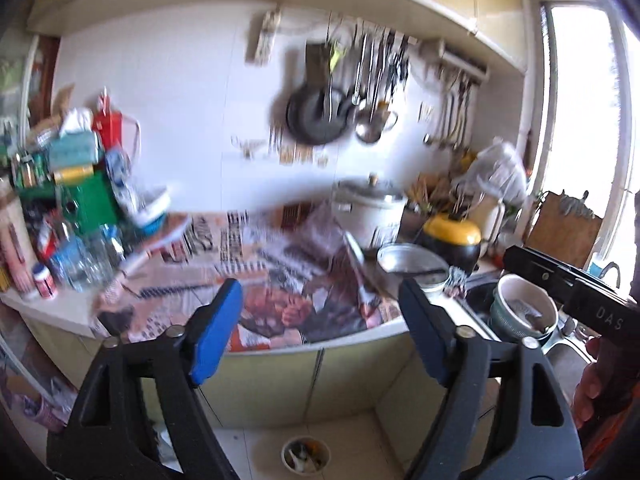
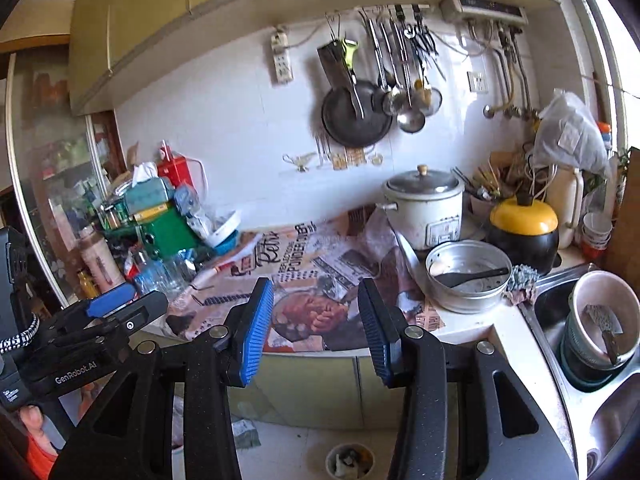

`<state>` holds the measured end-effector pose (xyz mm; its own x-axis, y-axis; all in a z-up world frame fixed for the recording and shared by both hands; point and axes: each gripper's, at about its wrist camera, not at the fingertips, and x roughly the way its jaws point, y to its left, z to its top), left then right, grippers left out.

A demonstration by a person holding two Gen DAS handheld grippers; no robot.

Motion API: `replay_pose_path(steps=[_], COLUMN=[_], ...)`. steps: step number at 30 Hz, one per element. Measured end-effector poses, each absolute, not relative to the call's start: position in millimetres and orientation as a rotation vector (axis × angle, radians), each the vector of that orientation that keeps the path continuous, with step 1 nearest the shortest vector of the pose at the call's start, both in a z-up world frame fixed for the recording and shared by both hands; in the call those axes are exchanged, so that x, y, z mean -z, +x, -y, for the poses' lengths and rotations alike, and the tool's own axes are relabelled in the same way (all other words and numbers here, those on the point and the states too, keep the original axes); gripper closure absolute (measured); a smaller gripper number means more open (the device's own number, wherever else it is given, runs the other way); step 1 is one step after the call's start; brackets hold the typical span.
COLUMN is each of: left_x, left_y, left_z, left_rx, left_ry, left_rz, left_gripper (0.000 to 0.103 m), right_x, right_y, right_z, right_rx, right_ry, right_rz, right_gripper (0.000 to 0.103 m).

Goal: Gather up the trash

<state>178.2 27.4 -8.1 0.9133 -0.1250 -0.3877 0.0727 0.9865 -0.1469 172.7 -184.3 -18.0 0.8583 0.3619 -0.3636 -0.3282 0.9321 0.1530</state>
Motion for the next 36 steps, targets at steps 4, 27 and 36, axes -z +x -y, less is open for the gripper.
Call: replay_pose_path(steps=[4, 27, 36], left_x=[-13.2, -16.7, -15.8], left_y=[120.0, 19.6, 10.8], left_z=[-39.9, -27.5, -19.4], left_rx=[0.095, 0.068, 0.057], left_ry=[-0.119, -0.116, -0.121], left_rz=[-0.364, -0.406, -0.407], left_gripper=[0.011, 0.000, 0.000], right_x=[1.6, 4.1, 8.4], right_y=[128.1, 42.1, 35.5], right_z=[167.6, 162.6, 170.9], right_rx=[-0.365, -0.342, -0.340], right_ry=[0.073, -0.004, -0.006], right_rz=[-0.349, -0.335, -0.360], right_gripper=[0.056, 0.001, 0.001])
